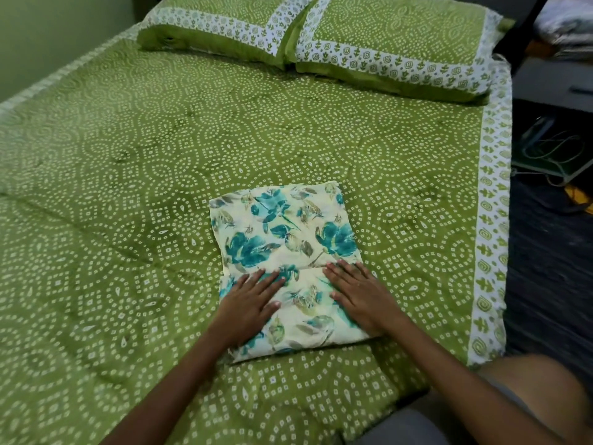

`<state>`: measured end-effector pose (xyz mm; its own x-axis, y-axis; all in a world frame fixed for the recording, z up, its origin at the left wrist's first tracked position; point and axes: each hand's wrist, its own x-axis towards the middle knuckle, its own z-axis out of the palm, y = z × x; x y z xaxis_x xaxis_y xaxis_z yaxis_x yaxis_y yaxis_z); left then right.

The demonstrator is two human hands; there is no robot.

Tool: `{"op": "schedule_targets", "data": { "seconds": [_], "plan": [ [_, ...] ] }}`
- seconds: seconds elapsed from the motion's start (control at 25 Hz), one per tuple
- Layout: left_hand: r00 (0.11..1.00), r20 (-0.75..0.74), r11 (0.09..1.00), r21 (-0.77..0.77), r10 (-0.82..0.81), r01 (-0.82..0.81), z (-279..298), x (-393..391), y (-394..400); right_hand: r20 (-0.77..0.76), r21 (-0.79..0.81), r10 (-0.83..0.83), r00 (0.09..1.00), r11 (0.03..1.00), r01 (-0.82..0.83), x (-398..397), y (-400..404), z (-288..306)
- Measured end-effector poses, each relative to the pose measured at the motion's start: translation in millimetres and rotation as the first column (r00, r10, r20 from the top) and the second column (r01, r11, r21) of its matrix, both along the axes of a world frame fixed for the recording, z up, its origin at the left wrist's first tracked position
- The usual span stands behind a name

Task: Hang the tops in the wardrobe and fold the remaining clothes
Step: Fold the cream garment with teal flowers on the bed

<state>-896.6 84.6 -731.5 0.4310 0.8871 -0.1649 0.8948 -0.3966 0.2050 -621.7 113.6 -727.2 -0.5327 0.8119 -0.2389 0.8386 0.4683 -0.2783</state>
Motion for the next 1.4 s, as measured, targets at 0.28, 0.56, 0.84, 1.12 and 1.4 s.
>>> {"op": "schedule_targets", "data": {
  "seconds": [0.28,0.56,0.84,1.12,1.4],
  "plan": [
    [0.929,0.358,0.990,-0.137,0.090,-0.043,6,-90,-11,-0.070,-0.013,0.084,0.994,0.996,-0.085,71,24,-3],
    [0.956,0.268,0.992,0.015,-0.121,0.122,2,-80,8,-0.223,0.170,0.263,0.939,0.959,-0.228,43,37,-9],
    [0.237,0.585,0.604,-0.578,0.776,-0.549,36,-31,-30,-0.477,-0.737,-0.747,0.462,0.627,0.252,26,-7,27],
    [0.471,0.311,0.546,-0.226,0.825,-0.807,26,-4,9,-0.357,-0.693,-0.922,0.150,0.369,0.619,-10,4,20],
    [0.558,0.288,0.588,-0.024,0.778,-0.808,26,6,30,-0.493,-0.438,-0.834,0.247,0.483,0.758,-17,24,5]
  ]
}}
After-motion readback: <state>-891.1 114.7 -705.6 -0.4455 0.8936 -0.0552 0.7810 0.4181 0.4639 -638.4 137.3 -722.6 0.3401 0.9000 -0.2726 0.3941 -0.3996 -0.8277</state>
